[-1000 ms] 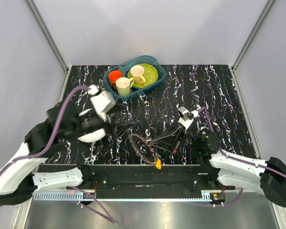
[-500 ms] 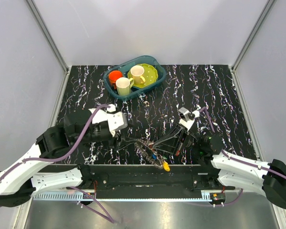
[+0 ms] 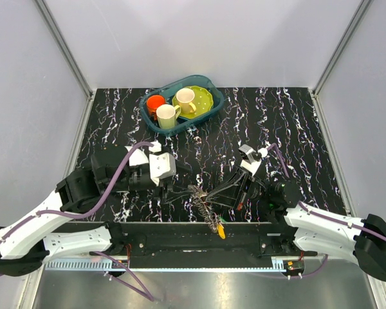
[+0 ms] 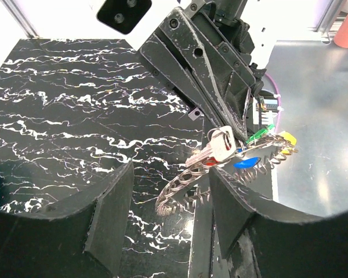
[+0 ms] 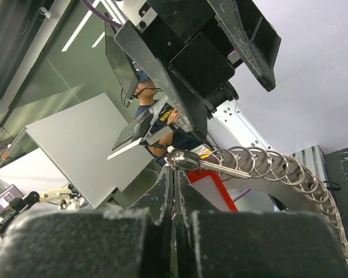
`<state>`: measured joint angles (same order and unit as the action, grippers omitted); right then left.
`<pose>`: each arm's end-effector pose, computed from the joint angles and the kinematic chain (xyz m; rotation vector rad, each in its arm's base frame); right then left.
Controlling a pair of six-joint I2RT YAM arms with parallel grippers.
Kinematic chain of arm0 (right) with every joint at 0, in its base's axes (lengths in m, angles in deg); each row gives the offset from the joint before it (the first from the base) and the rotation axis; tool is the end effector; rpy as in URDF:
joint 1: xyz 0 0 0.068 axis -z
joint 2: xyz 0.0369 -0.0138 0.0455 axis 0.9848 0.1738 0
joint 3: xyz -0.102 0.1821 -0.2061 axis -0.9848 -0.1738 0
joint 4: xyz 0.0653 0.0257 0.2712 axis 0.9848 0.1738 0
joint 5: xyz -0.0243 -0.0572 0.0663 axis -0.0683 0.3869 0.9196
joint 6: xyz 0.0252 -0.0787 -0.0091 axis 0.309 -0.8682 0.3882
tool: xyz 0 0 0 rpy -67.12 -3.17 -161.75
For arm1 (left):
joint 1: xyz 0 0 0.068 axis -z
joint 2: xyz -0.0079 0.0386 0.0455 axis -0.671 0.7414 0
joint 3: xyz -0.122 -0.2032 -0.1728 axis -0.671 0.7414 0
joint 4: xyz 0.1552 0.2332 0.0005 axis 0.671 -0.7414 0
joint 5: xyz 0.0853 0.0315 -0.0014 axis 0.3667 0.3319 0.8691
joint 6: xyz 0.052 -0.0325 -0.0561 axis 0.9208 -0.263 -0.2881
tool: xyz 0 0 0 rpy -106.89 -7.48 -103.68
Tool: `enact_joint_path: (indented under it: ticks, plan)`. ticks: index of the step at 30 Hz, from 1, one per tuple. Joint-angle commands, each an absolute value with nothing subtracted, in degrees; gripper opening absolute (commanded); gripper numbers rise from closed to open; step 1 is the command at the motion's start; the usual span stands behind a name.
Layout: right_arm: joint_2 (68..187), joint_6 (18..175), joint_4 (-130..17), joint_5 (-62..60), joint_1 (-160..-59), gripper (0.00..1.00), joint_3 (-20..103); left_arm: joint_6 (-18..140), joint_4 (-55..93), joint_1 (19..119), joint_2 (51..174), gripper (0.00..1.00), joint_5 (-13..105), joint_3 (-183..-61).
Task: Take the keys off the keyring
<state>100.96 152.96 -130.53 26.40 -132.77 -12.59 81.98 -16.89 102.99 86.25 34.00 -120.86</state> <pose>0.0944 0.1936 0.3364 -0.6128 1.1021 2.0745 0.0730 -0.1826 0.4539 1.2807 1.3633 -0.9553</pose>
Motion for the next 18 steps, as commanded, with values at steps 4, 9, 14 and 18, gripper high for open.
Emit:
enact_joint_path:
  ticks: [4, 9, 14, 18]
  plan:
    - [100.8, 153.8, -144.9, 25.8, -133.1, 0.0, -10.2, 81.9, -12.3, 104.9, 87.1, 0.59, 32.8, -120.1]
    - [100.8, 153.9, -144.8, 25.5, -133.1, 0.0, -10.4, 82.3, -11.4, 106.0, 87.1, 0.59, 32.9, -119.5]
    - [101.0, 153.5, -144.2, 25.7, -133.1, 0.0, -10.0, 82.7, -10.6, 106.4, 86.9, 0.6, 33.5, -118.4]
    - [101.0, 153.3, -144.2, 25.6, -133.1, 0.0, -10.3, 82.5, -9.9, 106.5, 86.9, 0.6, 34.2, -118.2]
